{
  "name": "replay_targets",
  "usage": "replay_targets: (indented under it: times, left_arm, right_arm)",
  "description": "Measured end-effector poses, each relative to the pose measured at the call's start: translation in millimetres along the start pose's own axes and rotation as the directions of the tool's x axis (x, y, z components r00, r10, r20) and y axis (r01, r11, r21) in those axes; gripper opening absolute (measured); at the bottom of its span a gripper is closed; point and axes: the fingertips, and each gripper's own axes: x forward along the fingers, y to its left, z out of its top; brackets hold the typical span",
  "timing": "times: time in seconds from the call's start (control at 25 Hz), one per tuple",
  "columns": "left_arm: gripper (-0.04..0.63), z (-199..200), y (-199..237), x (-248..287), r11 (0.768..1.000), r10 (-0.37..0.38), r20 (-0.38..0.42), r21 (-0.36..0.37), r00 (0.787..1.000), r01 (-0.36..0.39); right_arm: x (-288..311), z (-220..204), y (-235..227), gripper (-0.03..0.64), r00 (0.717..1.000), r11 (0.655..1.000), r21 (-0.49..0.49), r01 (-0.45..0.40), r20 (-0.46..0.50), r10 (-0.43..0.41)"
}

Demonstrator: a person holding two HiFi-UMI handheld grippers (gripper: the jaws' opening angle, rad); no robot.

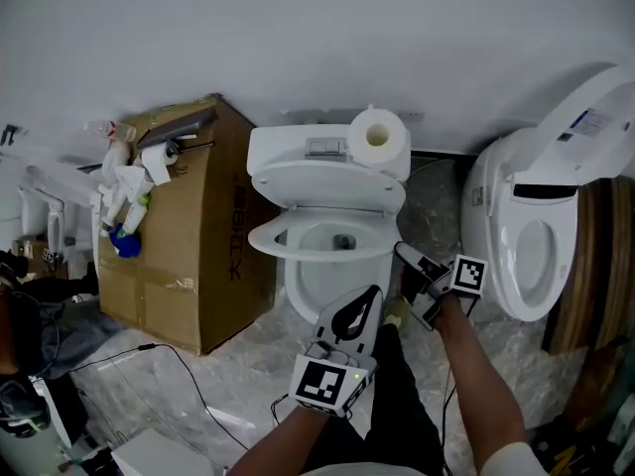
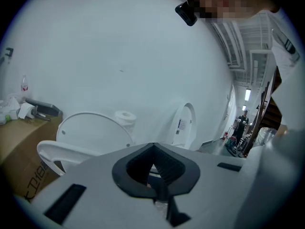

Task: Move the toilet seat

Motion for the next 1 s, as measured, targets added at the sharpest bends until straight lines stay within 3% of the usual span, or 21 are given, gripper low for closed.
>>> replay_targets:
  times: [0.44, 0.52, 0.68, 1.0]
  left_arm:
    - [0.009, 5.1, 28.9, 32.6, 0.997, 0.070, -0.001, -0.027, 0.998, -0.070]
    - [0.009, 6.9, 31.6, 36.5, 0.997, 0.077, 0.001, -0.025, 0.997, -0.077]
    - [0.009, 9.7, 37.3, 40.6, 0.995, 0.094, -0.004, -0.026, 0.996, -0.094]
    - [0.009, 14.0, 50.0, 40.7, 0.991, 0.126, -0.002, -0.035, 0.992, -0.126]
  right_arm:
    - [23.3, 30.7, 26.7, 0.184, 0.997, 0.981, -0.184, -0.057, -0.059, 0.047]
    - [25.5, 35.4, 22.4, 0.178, 0.998, 0.974, -0.226, -0.012, -0.058, -0.001]
    - [29.0, 46.8, 10.6, 0.099, 0.992, 0.952, -0.286, 0.106, -0.029, -0.119]
    - [44.8, 74.3, 11.8, 0.074, 0.988, 0.934, -0.322, 0.151, 0.014, -0.155]
